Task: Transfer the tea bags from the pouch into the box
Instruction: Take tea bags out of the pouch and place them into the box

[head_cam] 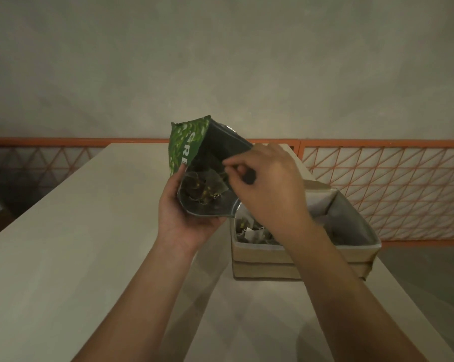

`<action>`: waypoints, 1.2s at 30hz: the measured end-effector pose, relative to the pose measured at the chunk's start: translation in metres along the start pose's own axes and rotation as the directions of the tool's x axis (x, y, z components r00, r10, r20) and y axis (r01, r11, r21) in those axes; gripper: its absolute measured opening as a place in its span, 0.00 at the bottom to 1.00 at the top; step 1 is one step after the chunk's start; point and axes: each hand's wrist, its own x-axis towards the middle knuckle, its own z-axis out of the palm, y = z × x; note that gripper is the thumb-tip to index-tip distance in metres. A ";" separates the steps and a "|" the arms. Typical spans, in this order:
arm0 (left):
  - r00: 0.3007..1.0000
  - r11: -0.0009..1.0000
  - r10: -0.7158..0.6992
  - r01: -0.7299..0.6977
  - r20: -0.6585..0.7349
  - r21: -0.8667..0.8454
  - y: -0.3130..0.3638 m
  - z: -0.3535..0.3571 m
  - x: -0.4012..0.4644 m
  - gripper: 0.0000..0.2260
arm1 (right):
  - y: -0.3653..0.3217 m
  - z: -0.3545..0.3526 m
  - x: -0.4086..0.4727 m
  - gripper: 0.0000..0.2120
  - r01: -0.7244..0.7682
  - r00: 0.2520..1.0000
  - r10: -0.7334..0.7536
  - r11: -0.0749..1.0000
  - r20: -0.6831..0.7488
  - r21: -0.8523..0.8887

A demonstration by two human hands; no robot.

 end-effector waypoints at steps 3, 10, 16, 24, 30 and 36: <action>0.999 1.000 0.019 -0.019 -0.037 0.017 0.000 0.000 0.012 0.22 | -0.002 0.021 0.009 0.03 0.078 0.992 -0.041 0.945 0.122 -0.318; 0.998 1.000 -0.024 0.025 -0.066 0.019 -0.005 0.002 0.031 0.22 | -0.004 0.046 0.023 0.12 0.085 0.888 0.186 0.833 0.421 -0.547; 0.999 0.998 -0.001 0.004 -0.052 0.061 -0.003 -0.002 0.044 0.21 | 0.004 0.051 0.027 0.11 0.043 0.851 0.234 0.862 0.471 -0.505; 1.000 0.994 0.024 -0.023 -0.015 0.109 -0.003 -0.001 0.062 0.18 | 0.036 0.018 0.040 0.04 -0.170 0.858 0.191 0.982 0.477 -0.088; 1.000 0.995 -0.001 -0.001 0.022 0.099 0.000 0.001 0.073 0.23 | 0.058 -0.002 0.042 0.07 -0.392 0.854 0.229 0.873 0.467 0.289; 1.000 0.996 -0.017 0.015 0.025 0.091 0.004 0.005 0.080 0.19 | 0.064 -0.031 0.045 0.10 -0.441 0.804 0.172 0.814 0.569 0.377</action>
